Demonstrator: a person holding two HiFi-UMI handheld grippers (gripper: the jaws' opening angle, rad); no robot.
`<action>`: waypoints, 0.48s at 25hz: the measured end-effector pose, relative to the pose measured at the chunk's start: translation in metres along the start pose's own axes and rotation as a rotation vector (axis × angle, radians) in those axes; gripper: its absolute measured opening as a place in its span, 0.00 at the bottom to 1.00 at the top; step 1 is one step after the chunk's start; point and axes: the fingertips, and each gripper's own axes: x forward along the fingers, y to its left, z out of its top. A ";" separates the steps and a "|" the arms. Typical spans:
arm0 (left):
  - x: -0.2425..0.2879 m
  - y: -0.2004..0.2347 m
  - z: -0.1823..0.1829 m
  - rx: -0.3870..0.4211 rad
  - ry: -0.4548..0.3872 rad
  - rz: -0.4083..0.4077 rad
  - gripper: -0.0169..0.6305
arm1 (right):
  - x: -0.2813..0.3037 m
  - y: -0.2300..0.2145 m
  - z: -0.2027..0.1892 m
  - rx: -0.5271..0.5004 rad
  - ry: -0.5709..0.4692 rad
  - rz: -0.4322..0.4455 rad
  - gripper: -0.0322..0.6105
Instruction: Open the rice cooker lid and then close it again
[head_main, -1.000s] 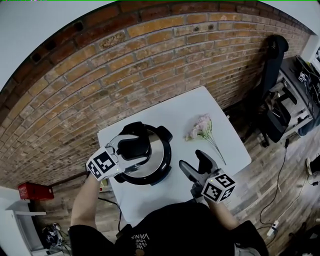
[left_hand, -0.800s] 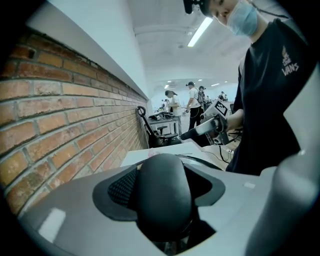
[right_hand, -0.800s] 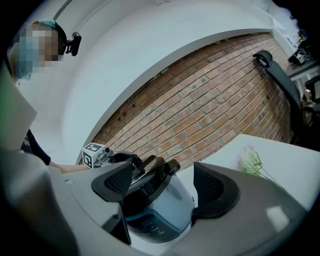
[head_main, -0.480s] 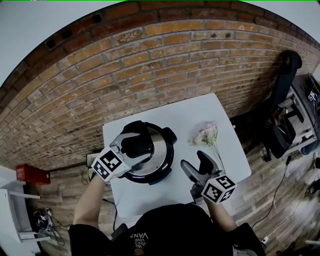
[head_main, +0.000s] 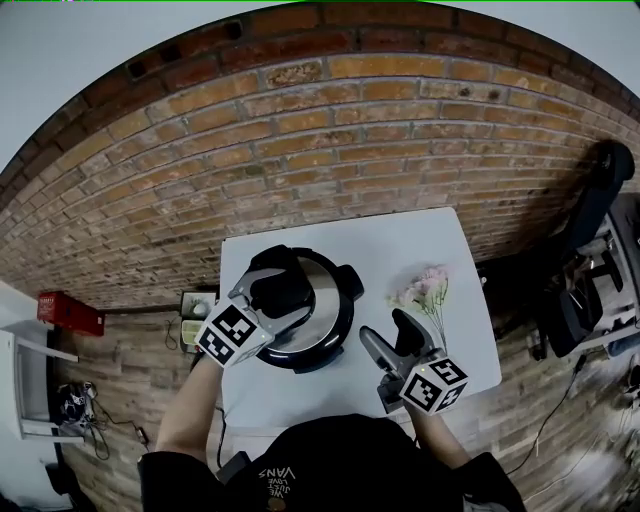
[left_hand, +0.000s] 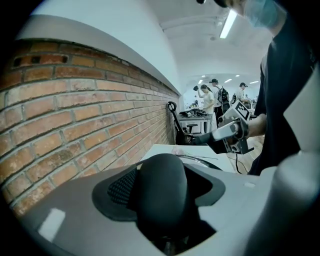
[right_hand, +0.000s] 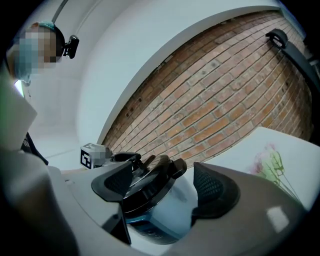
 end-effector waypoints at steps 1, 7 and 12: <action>0.000 0.000 0.000 -0.004 0.001 0.004 0.46 | 0.002 -0.001 0.000 -0.001 0.013 0.013 0.64; -0.004 0.002 0.003 -0.018 0.001 0.050 0.46 | 0.014 -0.007 -0.002 -0.006 0.094 0.105 0.64; -0.008 0.005 0.004 -0.010 0.005 0.136 0.49 | 0.026 -0.008 0.000 -0.038 0.174 0.186 0.64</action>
